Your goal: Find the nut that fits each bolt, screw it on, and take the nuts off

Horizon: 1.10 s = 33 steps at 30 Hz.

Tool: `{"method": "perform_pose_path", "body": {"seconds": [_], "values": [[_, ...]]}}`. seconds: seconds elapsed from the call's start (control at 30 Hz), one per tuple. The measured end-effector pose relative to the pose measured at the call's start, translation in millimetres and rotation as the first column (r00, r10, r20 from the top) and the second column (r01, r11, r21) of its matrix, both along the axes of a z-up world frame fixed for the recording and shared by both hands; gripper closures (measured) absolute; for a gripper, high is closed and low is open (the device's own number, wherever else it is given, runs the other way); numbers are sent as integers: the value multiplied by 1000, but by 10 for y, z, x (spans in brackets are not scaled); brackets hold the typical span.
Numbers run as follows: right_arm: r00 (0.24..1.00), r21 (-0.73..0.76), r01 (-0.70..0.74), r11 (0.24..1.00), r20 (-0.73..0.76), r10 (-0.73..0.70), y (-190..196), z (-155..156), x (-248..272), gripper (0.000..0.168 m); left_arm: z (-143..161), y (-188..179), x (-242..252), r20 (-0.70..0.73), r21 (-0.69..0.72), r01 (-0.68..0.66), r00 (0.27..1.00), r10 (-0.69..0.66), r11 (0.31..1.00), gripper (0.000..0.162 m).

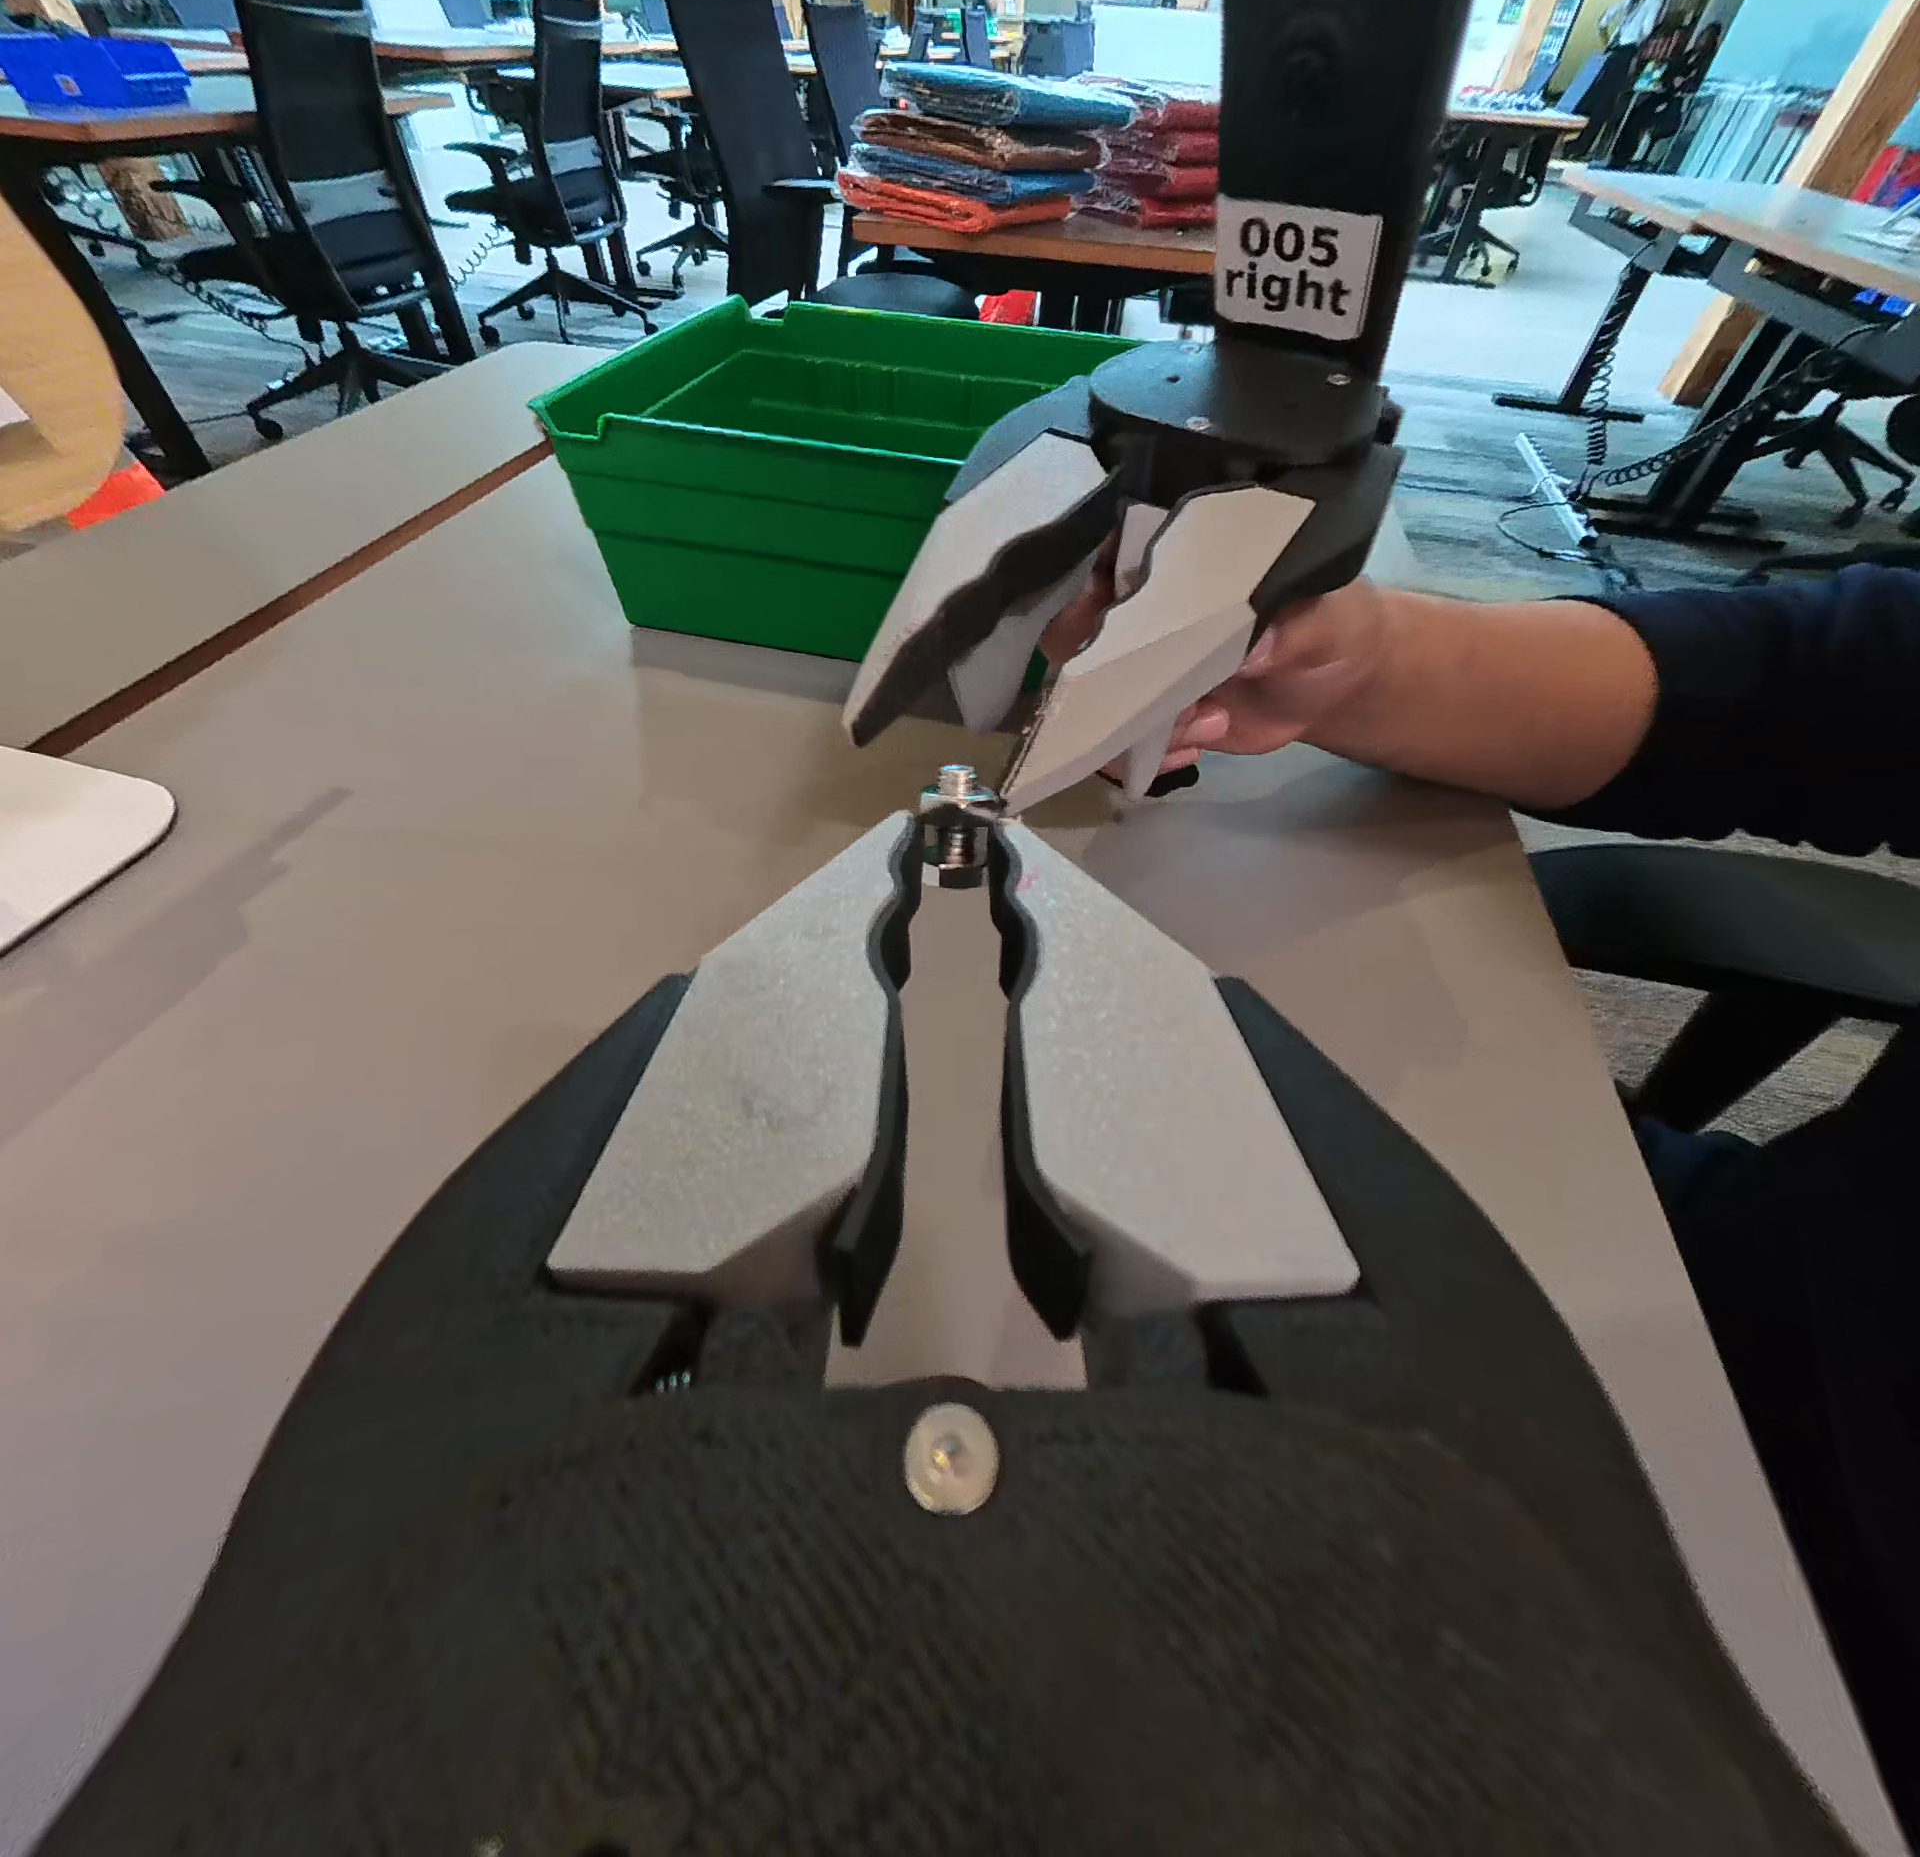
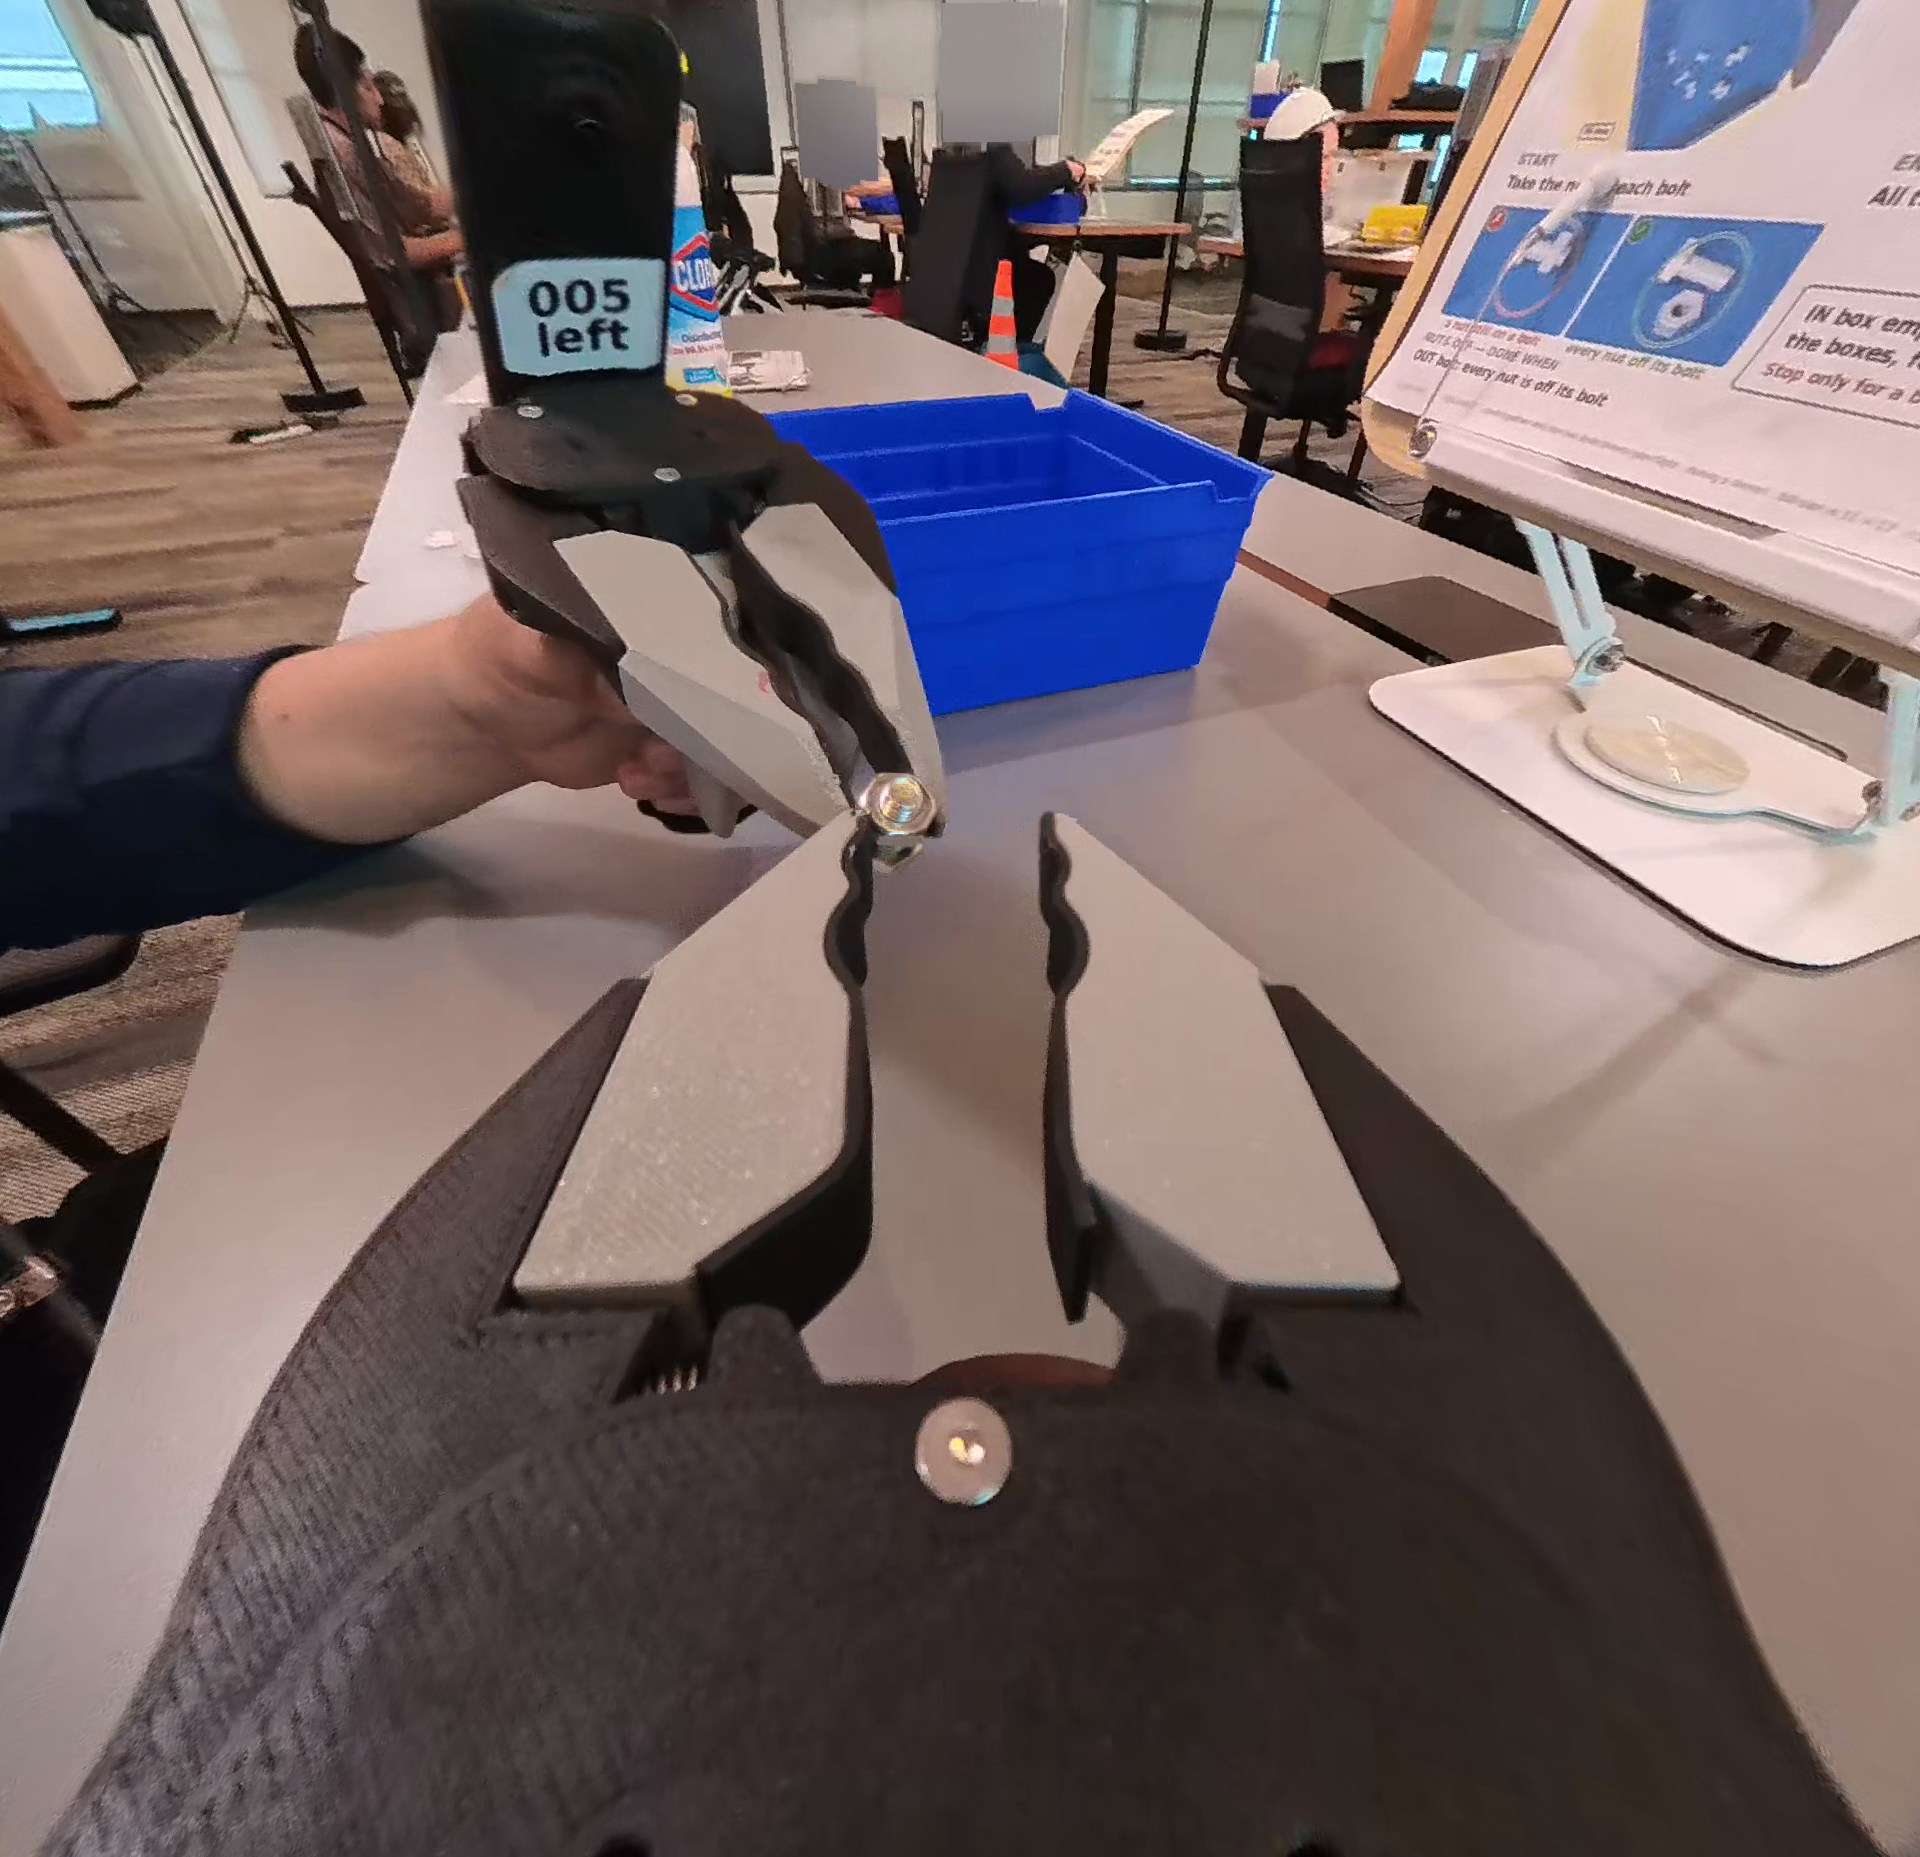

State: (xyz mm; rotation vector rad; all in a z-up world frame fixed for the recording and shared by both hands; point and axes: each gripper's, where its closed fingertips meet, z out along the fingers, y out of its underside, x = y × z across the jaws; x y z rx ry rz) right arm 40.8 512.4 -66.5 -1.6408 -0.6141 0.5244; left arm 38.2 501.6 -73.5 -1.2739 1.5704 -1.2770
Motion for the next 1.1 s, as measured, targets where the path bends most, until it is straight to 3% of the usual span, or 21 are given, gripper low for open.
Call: {"method": "perform_pose_path", "body": {"seconds": [0.17, 0.27, 0.4, 0.6, 0.77, 0.87, 1.1], "values": [[999, -16, -44, 999, -24, 44, -36, -17, -78, 162, -11, 39, 11, 3, 24, -27, 1000, 27, 999, 152], [984, -79, -102, 992, -158, 88, -50, 18, -96, 152, 4, 64, 22, 22, 111, -68, 998, 66, 991, 152], [953, -154, -145, 977, -287, 96, -17, 4, -81, 153, -38, -13, 51, 11, 183, -55, 999, 54, 982, 152], [977, -182, -84, 980, -207, 45, 32, -98, -56, 155, -154, 43, 99, -23, 296, -110, 992, 122, 949, 152], [973, -215, -70, 974, -229, 19, 63, -127, -14, 158, -184, 72, 128, -10, 410, -155, 985, 174, 899, 152], [972, -220, -64, 973, -236, 10, 71, -122, 5, 148, -132, 106, 128, 21, 424, -191, 979, 201, 885, 152], [975, -241, -53, 969, -221, -2, 89, -172, 0, 153, -182, 145, 136, 8, 469, -209, 973, 232, 858, 152]]}}
